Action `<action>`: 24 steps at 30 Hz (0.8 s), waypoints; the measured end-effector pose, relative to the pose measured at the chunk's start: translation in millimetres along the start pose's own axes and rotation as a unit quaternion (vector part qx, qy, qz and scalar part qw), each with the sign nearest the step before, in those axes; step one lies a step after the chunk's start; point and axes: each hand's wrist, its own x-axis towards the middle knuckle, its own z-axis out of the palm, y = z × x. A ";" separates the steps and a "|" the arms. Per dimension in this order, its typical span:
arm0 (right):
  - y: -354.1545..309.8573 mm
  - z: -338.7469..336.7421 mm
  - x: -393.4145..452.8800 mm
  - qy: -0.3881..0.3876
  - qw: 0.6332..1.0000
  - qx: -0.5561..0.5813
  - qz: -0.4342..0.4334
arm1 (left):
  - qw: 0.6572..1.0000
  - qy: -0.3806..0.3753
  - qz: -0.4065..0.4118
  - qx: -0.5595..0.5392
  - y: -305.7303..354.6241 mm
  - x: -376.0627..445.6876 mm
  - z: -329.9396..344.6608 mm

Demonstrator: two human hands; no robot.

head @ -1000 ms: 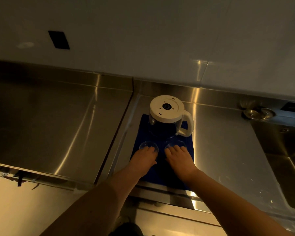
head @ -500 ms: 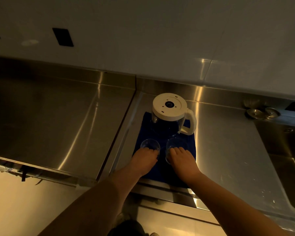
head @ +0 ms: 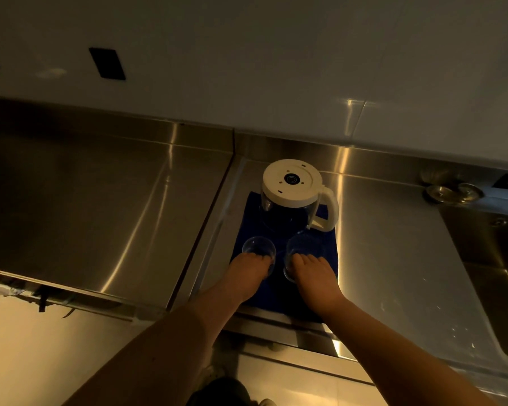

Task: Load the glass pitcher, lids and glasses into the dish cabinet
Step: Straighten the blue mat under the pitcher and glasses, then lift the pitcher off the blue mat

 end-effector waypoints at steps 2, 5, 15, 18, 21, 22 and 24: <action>-1.0 0.8 -1.2 -0.002 1.000 0.005 -0.004 | 1.000 -0.005 0.003 0.001 0.4 -0.4 0.0; -2.9 3.1 -2.6 -0.013 1.000 0.004 -0.017 | 1.000 -0.011 0.006 -0.001 1.9 0.0 1.4; 13.2 -30.8 10.1 0.050 0.997 0.066 -0.005 | 0.994 0.106 0.027 -0.031 -2.3 15.3 -18.8; 22.1 -47.0 20.3 0.108 0.992 0.070 -0.004 | 0.991 0.130 0.031 -0.013 -6.4 31.4 -32.5; 30.9 -60.2 36.3 0.143 0.989 0.031 -0.009 | 0.985 0.166 0.043 -0.006 -10.0 43.8 -49.2; 34.0 -63.5 43.1 0.145 0.989 0.021 -0.006 | 0.985 0.167 0.044 0.002 -10.5 48.1 -54.8; 39.8 -67.9 57.0 0.131 0.991 0.008 0.008 | 0.986 0.159 0.045 0.023 -10.9 58.2 -64.2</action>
